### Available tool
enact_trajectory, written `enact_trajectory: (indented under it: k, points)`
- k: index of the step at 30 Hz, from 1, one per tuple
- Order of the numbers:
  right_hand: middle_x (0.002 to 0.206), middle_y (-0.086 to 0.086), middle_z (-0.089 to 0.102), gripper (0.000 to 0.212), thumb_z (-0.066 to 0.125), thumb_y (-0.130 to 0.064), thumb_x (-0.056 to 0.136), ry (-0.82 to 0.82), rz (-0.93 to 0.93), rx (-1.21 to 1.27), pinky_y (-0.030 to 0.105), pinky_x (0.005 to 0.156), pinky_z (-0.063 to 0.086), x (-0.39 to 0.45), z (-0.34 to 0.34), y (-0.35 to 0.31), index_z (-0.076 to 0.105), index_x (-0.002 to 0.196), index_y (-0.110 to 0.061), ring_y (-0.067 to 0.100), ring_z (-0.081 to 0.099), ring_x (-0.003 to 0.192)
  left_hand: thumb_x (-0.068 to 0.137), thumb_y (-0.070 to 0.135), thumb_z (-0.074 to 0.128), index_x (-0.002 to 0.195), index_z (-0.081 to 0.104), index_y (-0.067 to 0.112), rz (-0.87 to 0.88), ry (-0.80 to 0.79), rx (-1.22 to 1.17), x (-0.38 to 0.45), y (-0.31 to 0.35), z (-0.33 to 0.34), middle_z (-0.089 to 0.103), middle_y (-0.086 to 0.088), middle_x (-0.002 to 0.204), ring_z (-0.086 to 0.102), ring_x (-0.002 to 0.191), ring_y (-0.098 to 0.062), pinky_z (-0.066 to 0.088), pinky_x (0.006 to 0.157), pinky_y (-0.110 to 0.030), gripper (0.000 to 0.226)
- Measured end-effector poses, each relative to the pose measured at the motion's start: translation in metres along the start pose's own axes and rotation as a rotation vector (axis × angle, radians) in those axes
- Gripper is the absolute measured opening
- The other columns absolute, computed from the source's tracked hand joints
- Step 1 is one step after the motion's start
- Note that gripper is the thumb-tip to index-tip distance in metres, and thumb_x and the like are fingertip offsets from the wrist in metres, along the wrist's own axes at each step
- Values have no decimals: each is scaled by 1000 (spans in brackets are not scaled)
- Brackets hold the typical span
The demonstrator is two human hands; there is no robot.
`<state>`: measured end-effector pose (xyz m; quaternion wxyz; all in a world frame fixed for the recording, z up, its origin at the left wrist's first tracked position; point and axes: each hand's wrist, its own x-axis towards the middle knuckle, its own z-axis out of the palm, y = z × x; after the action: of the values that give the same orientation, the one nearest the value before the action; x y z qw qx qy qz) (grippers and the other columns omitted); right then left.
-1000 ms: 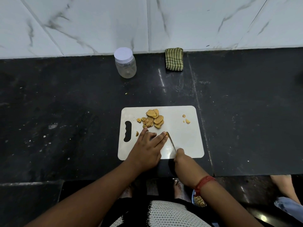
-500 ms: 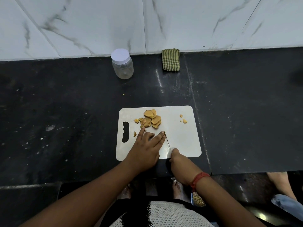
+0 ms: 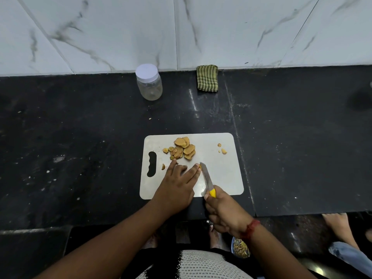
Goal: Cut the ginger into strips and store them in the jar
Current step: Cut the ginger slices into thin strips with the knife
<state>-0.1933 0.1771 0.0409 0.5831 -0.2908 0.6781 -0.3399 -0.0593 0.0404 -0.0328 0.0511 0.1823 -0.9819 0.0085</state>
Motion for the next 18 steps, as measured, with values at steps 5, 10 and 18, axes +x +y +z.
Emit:
enact_trajectory:
  k: [5,10,18]
  points:
    - [72,3,51,10,39,-24,101,174,-35,-379,25,48,34,5,3,-1,38,97,-14,13,44,55,86,25,43,145,53,8,-8,1,-4,-1,2,0,51,-8,150,55,112,-31,33,114,-61,62]
    - [82,8,54,5,36,-17,100,174,-1,-553,23,52,34,6,2,1,34,96,-15,15,48,66,85,25,44,144,53,8,-15,13,-16,0,3,-1,51,-8,150,56,112,-32,34,114,-61,63]
    - [82,9,55,4,36,-13,98,184,11,-606,21,49,30,10,1,4,33,96,-15,16,49,65,85,26,41,145,53,9,-9,37,-27,-1,2,3,51,-7,150,55,112,-31,34,114,-61,64]
